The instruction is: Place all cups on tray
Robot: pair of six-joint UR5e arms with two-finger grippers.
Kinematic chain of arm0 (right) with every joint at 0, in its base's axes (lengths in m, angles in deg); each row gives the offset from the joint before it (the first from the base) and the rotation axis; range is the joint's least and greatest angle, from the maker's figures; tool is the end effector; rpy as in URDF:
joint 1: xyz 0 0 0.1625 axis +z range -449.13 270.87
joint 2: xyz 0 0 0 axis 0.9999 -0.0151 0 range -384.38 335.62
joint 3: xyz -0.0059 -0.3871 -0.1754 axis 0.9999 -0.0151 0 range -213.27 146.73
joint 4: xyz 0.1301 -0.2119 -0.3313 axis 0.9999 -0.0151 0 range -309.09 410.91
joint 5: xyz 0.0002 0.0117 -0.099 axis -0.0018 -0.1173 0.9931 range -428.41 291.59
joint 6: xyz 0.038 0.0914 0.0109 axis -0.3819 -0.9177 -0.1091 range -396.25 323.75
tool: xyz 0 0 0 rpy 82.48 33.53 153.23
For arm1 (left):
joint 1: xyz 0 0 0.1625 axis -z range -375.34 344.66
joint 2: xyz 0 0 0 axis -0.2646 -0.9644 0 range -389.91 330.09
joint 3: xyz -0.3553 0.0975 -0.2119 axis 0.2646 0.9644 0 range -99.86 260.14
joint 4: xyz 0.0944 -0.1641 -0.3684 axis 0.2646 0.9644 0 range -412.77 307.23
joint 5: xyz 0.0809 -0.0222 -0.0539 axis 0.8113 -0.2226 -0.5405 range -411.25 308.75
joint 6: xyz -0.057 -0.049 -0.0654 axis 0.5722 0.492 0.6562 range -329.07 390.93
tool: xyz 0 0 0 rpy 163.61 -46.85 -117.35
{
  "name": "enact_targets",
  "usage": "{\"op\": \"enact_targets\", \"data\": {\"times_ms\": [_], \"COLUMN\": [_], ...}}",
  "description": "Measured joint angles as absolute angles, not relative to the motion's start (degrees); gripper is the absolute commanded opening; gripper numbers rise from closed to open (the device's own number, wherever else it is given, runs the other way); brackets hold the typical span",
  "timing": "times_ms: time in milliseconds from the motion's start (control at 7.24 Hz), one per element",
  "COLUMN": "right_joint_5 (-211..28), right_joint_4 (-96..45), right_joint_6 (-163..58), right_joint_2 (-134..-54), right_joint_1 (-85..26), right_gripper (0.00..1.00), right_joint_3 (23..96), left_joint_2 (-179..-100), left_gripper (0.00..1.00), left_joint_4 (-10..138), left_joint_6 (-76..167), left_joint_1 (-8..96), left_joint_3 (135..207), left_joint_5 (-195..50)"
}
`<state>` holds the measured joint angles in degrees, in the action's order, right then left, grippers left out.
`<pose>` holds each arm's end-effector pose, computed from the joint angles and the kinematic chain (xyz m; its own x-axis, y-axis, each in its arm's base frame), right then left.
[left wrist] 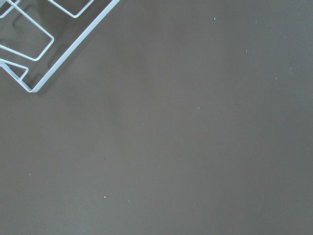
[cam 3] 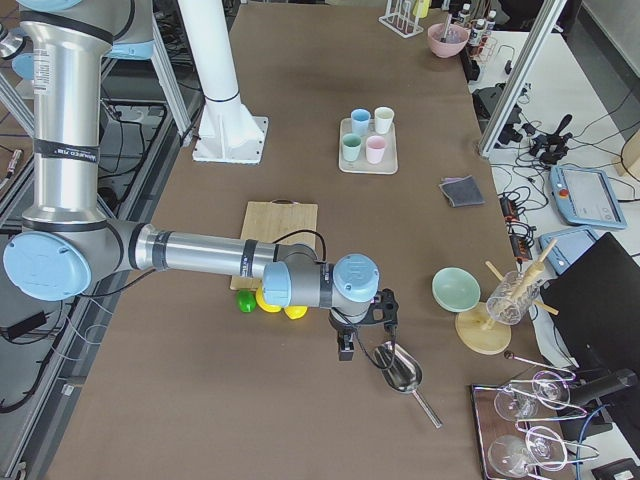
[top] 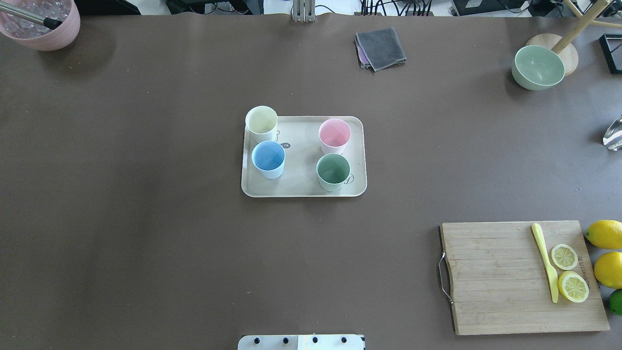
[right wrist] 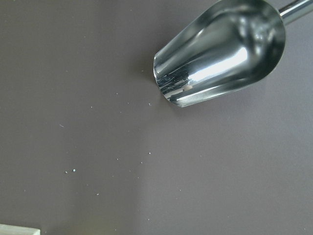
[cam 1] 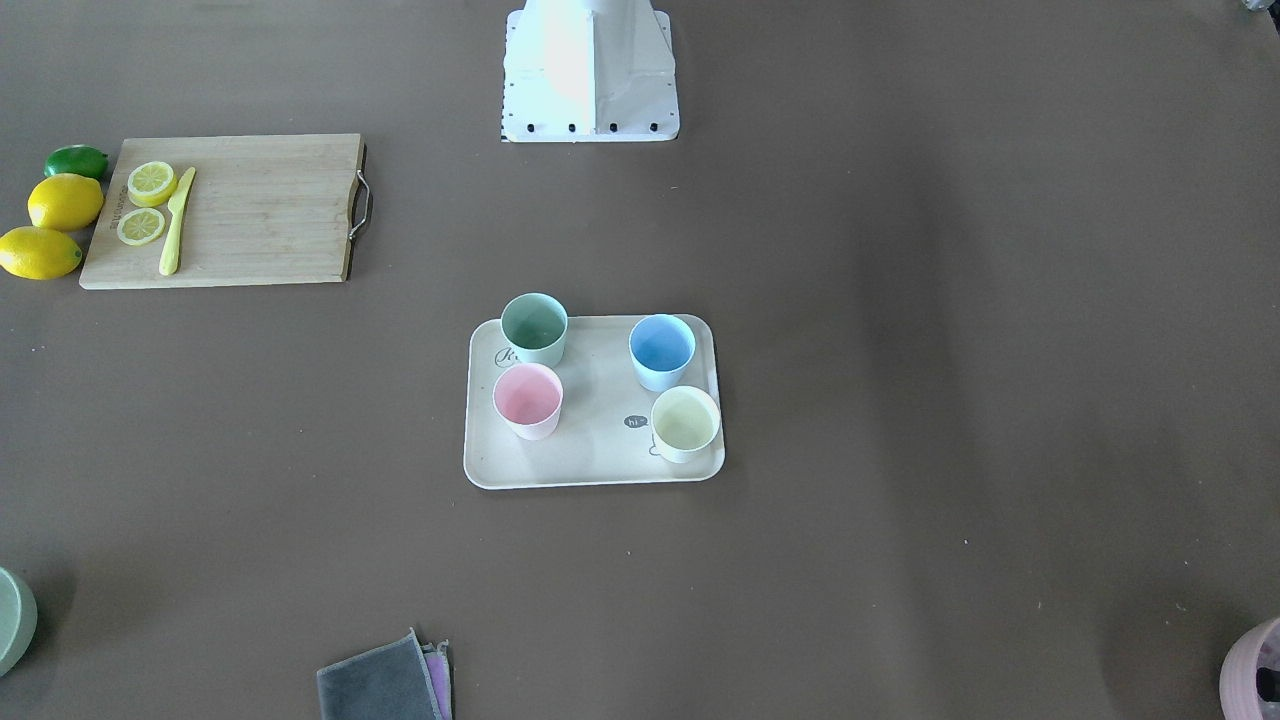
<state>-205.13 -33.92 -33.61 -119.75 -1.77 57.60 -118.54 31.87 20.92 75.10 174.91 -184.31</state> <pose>0.0399 -0.4539 0.6836 0.6815 -0.0859 0.7267 0.0773 0.9960 0.0451 -0.0690 -0.4780 0.6403 0.7207 0.1452 -0.6779 -0.1194 0.9892 0.0849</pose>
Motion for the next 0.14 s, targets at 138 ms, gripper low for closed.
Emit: {"op": "enact_targets", "data": {"times_ms": [138], "right_joint_5": [-205.21], "right_joint_4": [-33.95], "right_joint_6": [-33.61], "right_joint_2": [-119.69], "right_joint_1": [-1.94], "right_gripper": [1.00], "right_joint_3": [57.54], "left_joint_2": [-118.44], "left_gripper": [0.98], "left_joint_4": [31.87], "left_joint_6": [20.92], "left_joint_1": [75.26], "left_joint_3": [174.90], "left_joint_5": [-184.32]}}
